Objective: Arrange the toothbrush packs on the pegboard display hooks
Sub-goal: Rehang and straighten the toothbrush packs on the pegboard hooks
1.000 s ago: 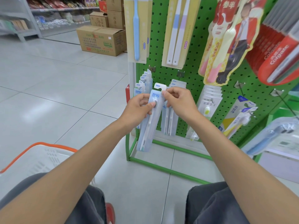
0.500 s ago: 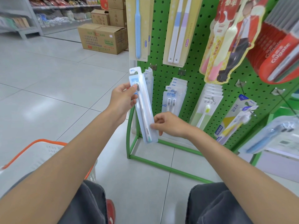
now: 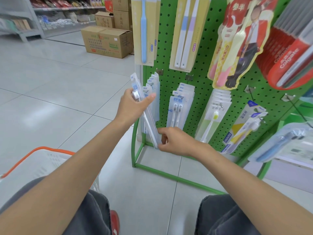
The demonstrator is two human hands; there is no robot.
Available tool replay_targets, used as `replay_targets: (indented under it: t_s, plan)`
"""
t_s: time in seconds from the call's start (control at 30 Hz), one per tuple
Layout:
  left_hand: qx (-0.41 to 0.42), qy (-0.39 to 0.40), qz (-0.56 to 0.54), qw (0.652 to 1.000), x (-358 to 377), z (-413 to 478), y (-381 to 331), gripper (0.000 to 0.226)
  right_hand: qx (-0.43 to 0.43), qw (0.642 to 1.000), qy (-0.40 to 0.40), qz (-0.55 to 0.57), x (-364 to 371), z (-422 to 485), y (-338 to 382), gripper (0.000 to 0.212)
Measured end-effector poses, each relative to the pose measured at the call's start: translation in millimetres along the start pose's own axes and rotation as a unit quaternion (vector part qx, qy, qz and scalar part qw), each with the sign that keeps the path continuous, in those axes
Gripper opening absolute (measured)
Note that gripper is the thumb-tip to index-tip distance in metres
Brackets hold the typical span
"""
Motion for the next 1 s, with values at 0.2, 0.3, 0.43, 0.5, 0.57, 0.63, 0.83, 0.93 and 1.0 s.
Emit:
replay_targets:
  t_s: [0.2,0.3,0.43,0.5,0.57,0.63,0.83,0.93,1.0]
  plan:
    - [0.024,-0.009,-0.065,0.998,-1,1,-4,0.051,0.012,1.000,0.010,0.015,3,-1,0,0.071]
    - [0.049,-0.012,-0.084,0.995,-2,-2,-10,0.042,0.033,0.999,-0.004,0.039,2,2,-6,0.081]
    - [0.024,0.003,-0.110,0.994,2,-5,-5,0.026,0.058,0.997,-0.033,0.028,-1,5,-13,0.075]
    - [0.002,0.019,-0.128,0.992,6,-7,-1,0.025,0.065,0.997,-0.041,0.032,-4,5,-14,0.066]
    - [-0.012,0.038,-0.135,0.990,11,-9,0,0.027,0.072,0.996,-0.054,0.029,-8,5,-16,0.056]
    - [-0.031,0.060,-0.133,0.989,16,-11,2,0.030,0.086,0.993,-0.071,0.036,-13,7,-21,0.048]
    - [-0.074,0.140,-0.117,0.980,31,-17,12,0.030,0.108,0.965,-0.138,0.193,-41,7,-29,0.023]
    - [-0.085,0.179,-0.113,0.974,39,-21,14,0.030,0.110,0.940,-0.197,0.255,-60,6,-34,0.014]
    - [-0.092,0.189,-0.110,0.971,42,-22,15,0.029,0.108,0.928,-0.230,0.274,-71,4,-36,0.009]
Point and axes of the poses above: each hand's wrist, its own z-axis towards the middle knuckle, its own x-axis out of the palm, y = z × x, the point moved 6 cm from there along z, towards the middle knuckle, and after that the axes turned 14 degrees about -z, right-handed, at the moved point
